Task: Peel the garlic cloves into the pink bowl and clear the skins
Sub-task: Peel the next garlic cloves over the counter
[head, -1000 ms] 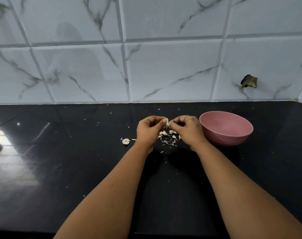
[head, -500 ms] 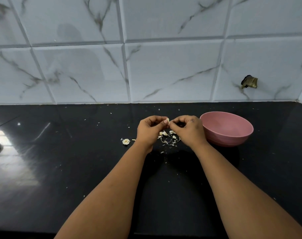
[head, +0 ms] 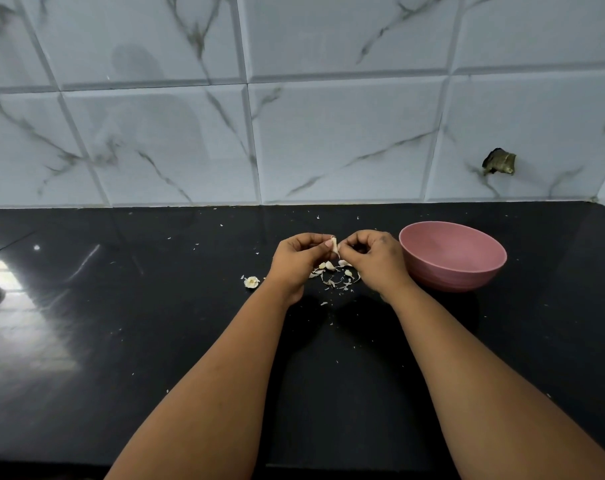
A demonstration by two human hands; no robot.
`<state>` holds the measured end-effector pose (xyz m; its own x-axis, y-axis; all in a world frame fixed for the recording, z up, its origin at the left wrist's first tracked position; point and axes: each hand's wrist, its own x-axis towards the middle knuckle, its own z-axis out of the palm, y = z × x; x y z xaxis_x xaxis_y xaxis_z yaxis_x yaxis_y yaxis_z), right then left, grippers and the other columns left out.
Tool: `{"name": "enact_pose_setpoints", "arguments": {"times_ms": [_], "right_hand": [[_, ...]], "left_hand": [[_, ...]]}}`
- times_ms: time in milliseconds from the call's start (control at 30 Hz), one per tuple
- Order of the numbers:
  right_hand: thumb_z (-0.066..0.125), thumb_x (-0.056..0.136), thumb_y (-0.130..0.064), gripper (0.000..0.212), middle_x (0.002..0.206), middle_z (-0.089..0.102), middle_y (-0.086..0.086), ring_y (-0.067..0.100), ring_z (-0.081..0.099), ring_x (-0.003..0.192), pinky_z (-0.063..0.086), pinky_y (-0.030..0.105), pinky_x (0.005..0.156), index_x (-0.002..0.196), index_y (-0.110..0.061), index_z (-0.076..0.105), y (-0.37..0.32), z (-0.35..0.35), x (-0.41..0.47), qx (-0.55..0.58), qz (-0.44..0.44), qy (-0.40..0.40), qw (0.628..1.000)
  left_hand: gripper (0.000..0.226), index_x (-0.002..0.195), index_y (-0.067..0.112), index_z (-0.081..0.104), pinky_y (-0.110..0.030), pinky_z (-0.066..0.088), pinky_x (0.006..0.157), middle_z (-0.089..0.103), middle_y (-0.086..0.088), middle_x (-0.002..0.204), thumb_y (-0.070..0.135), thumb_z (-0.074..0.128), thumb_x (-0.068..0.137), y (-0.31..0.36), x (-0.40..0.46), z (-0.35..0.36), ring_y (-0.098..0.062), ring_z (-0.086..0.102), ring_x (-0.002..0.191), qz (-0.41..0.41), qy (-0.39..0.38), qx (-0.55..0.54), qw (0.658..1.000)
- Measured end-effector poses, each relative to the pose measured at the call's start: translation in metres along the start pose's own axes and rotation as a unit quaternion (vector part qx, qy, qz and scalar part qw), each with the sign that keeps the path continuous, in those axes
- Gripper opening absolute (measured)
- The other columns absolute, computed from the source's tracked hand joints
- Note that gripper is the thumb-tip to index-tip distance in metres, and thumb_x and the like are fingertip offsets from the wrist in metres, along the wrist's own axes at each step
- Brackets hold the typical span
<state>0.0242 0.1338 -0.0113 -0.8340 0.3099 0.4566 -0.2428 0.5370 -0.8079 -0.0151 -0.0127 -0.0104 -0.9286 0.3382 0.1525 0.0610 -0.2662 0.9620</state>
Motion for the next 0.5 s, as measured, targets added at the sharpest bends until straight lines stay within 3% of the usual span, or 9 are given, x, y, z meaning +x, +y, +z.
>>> {"name": "enact_pose_setpoints", "arguments": {"times_ms": [133,300,400,500], "right_hand": [[0.072,0.08,-0.022,0.019,0.053,0.061,-0.018,-0.001,0.052,0.051,0.042,0.014,0.053,0.063,-0.024,0.066,0.0002,0.0017,0.0005,-0.008,0.004,0.01,1.0],[0.074,0.081,-0.024,0.018,0.056,0.062,-0.013,-0.004,0.053,0.051,0.039,0.008,0.051,0.065,-0.024,0.065,-0.0045,0.0028,-0.0018,-0.017,-0.022,-0.002,1.0],[0.071,0.084,-0.025,0.013,0.063,0.065,-0.008,-0.001,0.054,0.056,0.045,0.018,0.056,0.072,-0.02,0.069,-0.005,0.0047,-0.0017,0.011,0.007,0.006,1.0],[0.066,0.09,-0.028,0.014,0.079,0.07,0.002,0.015,0.063,0.072,0.053,0.034,0.071,0.085,-0.016,0.071,-0.0047,0.0045,-0.0009,0.038,0.041,0.013,0.998]], "left_hand": [[0.006,0.092,0.002,0.07,-0.022,0.054,0.072,0.071,-0.008,0.08,0.007,0.069,0.089,0.0012,-0.0013,0.0042,-0.013,0.068,0.071,-0.016,0.004,-0.031,0.999],[0.004,0.088,0.004,0.072,-0.024,0.055,0.074,0.073,-0.009,0.082,0.005,0.072,0.085,0.0012,-0.0037,0.0061,-0.015,0.07,0.076,0.007,0.017,0.001,1.0],[0.008,0.091,0.003,0.072,-0.023,0.055,0.075,0.073,-0.01,0.085,-0.002,0.067,0.088,0.0034,-0.0037,0.0066,-0.014,0.071,0.076,0.006,0.022,-0.022,1.0],[0.015,0.101,0.002,0.069,-0.023,0.056,0.082,0.073,-0.012,0.094,-0.005,0.063,0.089,0.0058,-0.0046,0.0063,-0.017,0.071,0.085,0.004,0.023,-0.054,0.998]]}}
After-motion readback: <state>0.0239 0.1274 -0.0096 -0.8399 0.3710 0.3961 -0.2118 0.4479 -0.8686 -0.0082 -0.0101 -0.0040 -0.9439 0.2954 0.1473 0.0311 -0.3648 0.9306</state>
